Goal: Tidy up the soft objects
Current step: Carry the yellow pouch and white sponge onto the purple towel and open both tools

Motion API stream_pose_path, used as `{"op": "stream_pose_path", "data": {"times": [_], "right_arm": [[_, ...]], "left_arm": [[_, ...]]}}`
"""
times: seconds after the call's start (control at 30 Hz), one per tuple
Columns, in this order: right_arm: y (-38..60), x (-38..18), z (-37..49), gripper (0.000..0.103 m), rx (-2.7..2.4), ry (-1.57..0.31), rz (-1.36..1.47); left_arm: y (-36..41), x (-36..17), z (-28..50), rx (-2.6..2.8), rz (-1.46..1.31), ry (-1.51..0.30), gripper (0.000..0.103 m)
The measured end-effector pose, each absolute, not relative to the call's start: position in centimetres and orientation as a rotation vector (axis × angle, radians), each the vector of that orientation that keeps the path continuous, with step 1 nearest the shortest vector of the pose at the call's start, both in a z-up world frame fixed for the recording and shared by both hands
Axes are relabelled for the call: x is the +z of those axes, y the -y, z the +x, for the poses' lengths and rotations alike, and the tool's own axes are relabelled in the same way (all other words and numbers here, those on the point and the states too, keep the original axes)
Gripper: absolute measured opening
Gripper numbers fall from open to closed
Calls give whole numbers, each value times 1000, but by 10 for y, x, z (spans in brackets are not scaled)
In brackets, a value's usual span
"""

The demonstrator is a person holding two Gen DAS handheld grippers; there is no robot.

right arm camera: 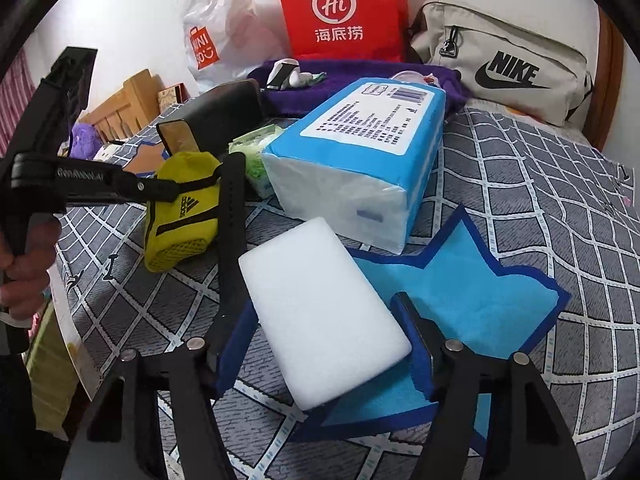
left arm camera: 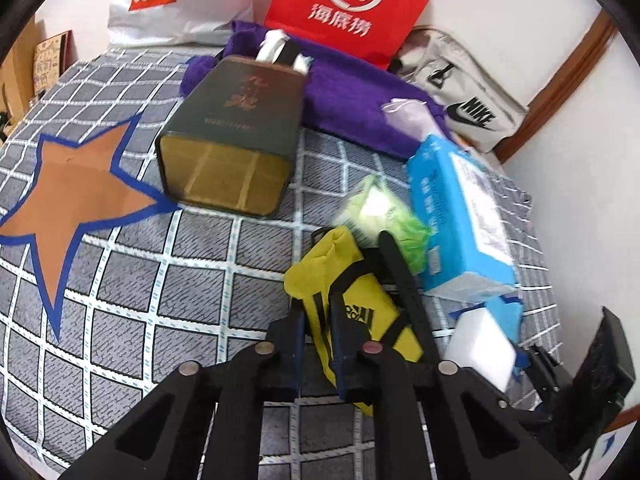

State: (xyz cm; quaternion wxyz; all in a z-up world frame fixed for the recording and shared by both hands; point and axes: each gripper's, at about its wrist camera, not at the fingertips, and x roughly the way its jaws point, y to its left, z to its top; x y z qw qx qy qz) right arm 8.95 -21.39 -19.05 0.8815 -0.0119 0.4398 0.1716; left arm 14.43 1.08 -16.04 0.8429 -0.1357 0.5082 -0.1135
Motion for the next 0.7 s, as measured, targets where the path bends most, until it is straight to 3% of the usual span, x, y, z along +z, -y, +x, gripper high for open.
{"op": "stream_pose_path", "data": {"times": [0.7], "right_arm": [[211,-128,79,65,359,-837,-11]], "left_arm": [[-18,-91,124,-205,-199,-922,6]]}}
